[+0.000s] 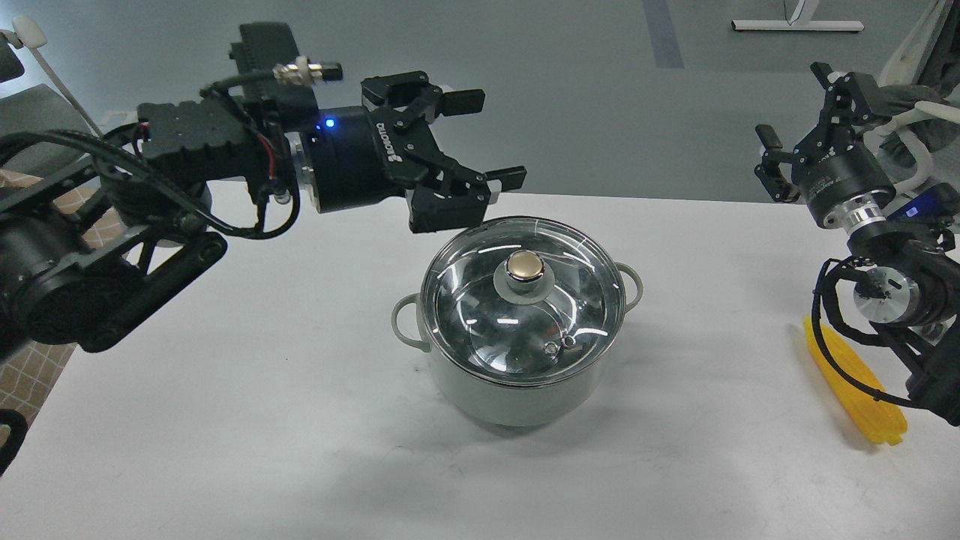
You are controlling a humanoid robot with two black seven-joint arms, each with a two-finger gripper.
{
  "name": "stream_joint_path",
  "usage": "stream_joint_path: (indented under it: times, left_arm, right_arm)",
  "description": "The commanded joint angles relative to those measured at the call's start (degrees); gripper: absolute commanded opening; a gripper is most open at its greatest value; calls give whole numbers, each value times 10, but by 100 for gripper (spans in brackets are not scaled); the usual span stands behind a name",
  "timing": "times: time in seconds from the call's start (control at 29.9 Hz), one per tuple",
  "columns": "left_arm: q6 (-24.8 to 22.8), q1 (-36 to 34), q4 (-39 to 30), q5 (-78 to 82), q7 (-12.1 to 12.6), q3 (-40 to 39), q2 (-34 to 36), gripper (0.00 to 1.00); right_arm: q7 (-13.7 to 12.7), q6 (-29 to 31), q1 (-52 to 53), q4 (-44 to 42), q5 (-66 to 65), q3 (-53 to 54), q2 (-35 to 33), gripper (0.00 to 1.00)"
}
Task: Open pot and put corn in
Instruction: 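Move the left gripper over the pot and grasp the lid's brass knob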
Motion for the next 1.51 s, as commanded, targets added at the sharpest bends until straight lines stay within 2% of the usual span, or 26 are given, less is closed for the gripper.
stream_joint_path:
  times: [0.0, 0.27, 0.47, 1.14, 1.2, 1.3, 1.37, 1.47]
  left_arm:
    - [13, -17, 17, 12, -2, 54, -26, 98]
    - [17, -22, 120, 12, -1, 91, -115, 98]
    - [49, -19, 159, 12, -1, 130, -123, 98]
    - [73, 41, 164, 12, 2, 131, -116, 95]
    - [82, 46, 170, 12, 2, 131, -116, 89]
    - [92, 49, 173, 12, 2, 131, -115, 71]
    - [94, 49, 174, 12, 3, 131, -114, 48]
    - [100, 49, 174, 12, 5, 130, -114, 34]
  right_arm:
    - [0, -3, -11, 10, 0, 1, -2, 100]
    - [0, -3, -27, 25, 0, 8, -18, 100]
    - [0, -3, -32, 31, 0, 9, -29, 100]
    - [0, -3, -38, 35, -1, 10, -26, 100]
    - [0, -3, -38, 34, -1, 10, -25, 100]
    - [0, -3, -38, 34, -3, 10, -24, 100]
    - [0, -3, -38, 35, -4, 10, -24, 100]
    - [0, -3, -38, 35, -4, 10, -24, 100]
